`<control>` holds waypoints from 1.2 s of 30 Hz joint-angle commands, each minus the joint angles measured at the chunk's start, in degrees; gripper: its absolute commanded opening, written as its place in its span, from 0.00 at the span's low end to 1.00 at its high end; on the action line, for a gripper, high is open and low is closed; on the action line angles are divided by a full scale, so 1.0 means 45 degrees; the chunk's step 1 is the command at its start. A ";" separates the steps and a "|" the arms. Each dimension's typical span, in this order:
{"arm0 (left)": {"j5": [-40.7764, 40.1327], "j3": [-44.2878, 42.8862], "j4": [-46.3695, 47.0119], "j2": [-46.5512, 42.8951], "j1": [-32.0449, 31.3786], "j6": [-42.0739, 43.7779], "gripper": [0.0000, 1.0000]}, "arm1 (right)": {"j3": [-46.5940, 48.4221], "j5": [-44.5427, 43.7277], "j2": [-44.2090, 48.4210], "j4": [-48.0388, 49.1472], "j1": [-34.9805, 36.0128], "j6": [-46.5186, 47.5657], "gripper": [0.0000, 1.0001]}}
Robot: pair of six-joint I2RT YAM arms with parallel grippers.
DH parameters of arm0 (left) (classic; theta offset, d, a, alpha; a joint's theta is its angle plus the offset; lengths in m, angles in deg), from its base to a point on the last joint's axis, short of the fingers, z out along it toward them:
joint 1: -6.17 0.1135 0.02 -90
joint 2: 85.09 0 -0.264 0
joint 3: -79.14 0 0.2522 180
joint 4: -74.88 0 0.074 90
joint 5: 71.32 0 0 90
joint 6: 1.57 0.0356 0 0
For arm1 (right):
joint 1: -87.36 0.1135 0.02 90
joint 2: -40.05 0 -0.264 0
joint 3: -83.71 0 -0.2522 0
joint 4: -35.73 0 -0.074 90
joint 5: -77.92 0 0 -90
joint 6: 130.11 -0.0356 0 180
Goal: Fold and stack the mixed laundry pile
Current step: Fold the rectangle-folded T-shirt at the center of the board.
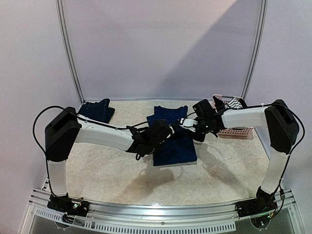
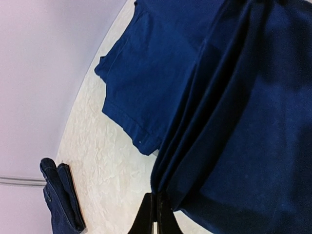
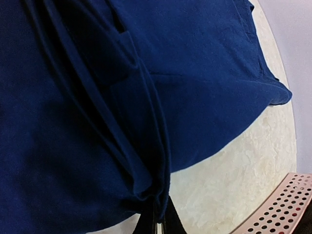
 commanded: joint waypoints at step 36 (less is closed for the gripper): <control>0.7908 0.2082 -0.1390 -0.1668 -0.0931 0.2447 0.38 | -0.2134 0.4791 0.2412 -0.2993 0.0745 0.3011 0.51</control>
